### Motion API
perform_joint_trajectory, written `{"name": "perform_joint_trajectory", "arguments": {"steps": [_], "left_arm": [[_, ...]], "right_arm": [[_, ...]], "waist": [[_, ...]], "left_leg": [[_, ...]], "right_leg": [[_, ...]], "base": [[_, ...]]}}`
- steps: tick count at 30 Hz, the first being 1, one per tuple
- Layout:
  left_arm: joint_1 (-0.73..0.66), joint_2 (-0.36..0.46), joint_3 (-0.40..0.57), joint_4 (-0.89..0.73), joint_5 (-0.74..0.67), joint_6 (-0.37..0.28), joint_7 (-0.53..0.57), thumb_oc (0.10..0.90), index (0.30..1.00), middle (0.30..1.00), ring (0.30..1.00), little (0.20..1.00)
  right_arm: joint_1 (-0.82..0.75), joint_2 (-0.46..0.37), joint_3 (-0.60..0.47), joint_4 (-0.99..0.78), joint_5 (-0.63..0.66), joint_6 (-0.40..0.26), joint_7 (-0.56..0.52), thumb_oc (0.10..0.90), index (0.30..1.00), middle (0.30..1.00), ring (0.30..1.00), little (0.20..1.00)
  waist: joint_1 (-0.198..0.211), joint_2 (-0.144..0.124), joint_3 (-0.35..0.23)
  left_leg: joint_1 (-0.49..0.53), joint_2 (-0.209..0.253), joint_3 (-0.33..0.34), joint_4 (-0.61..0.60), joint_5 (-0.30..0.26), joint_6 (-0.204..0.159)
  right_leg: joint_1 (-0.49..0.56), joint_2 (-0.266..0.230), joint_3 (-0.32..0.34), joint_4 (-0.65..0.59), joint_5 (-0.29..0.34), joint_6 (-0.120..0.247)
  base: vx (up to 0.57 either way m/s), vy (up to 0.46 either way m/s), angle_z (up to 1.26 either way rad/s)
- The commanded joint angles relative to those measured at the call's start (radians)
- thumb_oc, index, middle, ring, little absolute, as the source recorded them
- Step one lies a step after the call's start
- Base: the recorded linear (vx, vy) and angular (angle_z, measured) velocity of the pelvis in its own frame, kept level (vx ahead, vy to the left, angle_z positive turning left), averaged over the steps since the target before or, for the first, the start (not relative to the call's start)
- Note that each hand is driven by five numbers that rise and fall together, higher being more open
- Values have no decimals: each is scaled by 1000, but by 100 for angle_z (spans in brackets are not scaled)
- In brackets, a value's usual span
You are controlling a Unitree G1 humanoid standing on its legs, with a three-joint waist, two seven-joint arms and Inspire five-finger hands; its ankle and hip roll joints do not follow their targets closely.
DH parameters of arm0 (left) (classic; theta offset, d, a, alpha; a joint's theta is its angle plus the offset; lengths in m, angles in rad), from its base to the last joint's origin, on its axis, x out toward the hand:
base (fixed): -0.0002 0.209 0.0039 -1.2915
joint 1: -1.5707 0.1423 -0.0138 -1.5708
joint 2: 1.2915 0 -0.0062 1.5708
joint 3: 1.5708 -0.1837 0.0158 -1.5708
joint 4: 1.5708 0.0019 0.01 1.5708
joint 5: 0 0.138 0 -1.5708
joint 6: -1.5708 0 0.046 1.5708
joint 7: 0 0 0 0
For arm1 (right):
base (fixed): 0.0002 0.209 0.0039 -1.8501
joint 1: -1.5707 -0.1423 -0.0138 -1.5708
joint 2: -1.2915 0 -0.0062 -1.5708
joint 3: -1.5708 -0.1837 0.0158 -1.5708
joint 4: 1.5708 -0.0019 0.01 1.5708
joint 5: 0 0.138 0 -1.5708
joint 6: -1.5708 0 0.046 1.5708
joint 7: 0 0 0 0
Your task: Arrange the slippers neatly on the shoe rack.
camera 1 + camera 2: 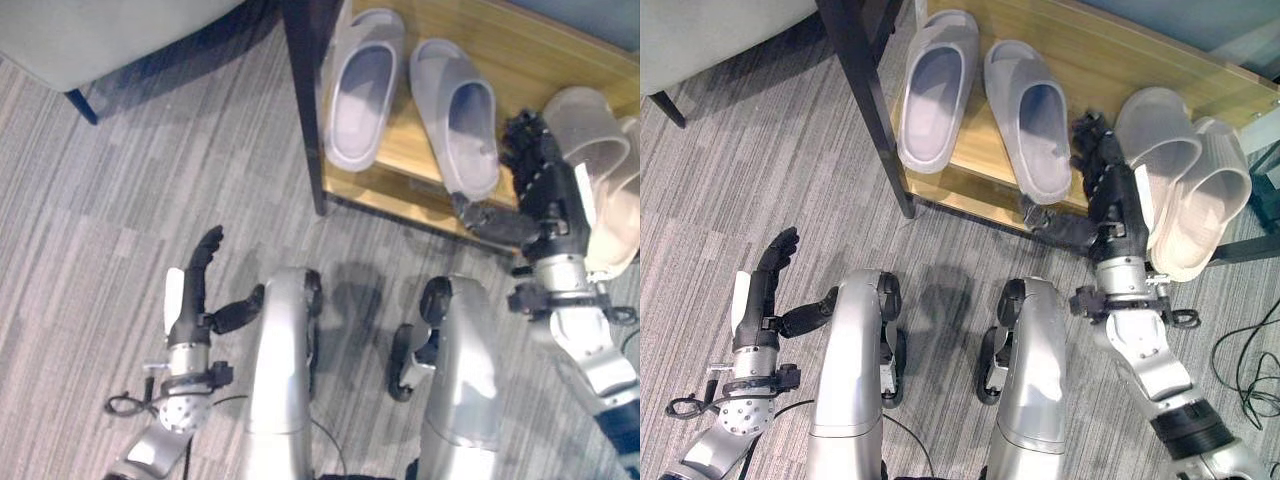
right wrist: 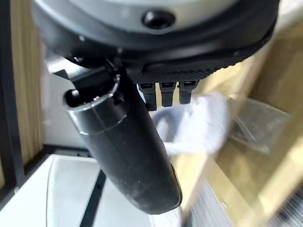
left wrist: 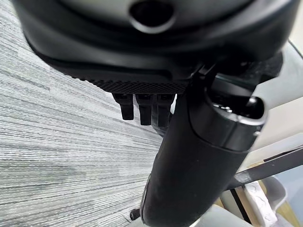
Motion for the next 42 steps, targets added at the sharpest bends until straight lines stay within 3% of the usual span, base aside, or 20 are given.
{"name": "perform_joint_trajectory", "arguments": {"steps": [1,12,18,24,29,35,42], "left_arm": [[7,25,16,-99,70,-69,66,800,900,900,900,900],[39,28,28,-92,68,-67,91,800,900,900,900,900],[20,19,28,-74,57,-62,84,800,900,900,900,900],[20,4,20,-71,57,-66,98,800,900,900,900,900],[41,-13,50,-62,56,-84,123,800,900,900,900,900],[47,-21,56,-60,76,-84,144,800,900,900,900,900],[50,-20,61,-54,89,-82,162,800,900,900,900,900]], "right_arm": [[-77,-54,-58,-93,-67,-87,-13,800,900,900,900,900],[-89,-35,-57,-189,-109,-112,-45,800,900,900,900,900],[-174,-16,10,-200,-106,-103,-34,800,900,900,900,900],[-181,28,-32,-207,-206,-102,-120,800,900,900,900,900],[-134,62,-75,-164,-361,-57,-215,800,900,900,900,900],[-106,67,-99,-126,-500,-9,-282,800,900,900,900,900],[-92,111,-108,-78,-521,10,-314,800,900,900,900,900]], "waist": [[32,-37,-31],[32,-22,-31],[37,-11,-31],[29,-13,-31],[14,-30,-31],[10,-30,-31],[10,-27,-31]], "left_leg": [[-13,-50,-102,-100,25,-5],[-13,-48,-108,-103,27,-5],[-13,-47,-107,-85,17,-6],[-13,-48,-103,-72,16,-6],[-13,-50,-102,-74,20,-6],[-13,-55,-110,-75,22,-6],[-13,-58,-113,-75,21,-5]], "right_leg": [[-6,-41,51,-85,51,-70],[-6,-35,43,-93,59,-66],[-6,-31,41,-84,50,-63],[-6,-32,44,-72,44,-65],[-6,-27,41,-75,46,-69],[-6,-24,38,-78,49,-67],[-6,-21,37,-78,47,-67]], "base": [[0,0,0],[0,0,0],[0,0,0],[0,0,0],[7,-7,0],[0,0,0],[0,0,0]]}}
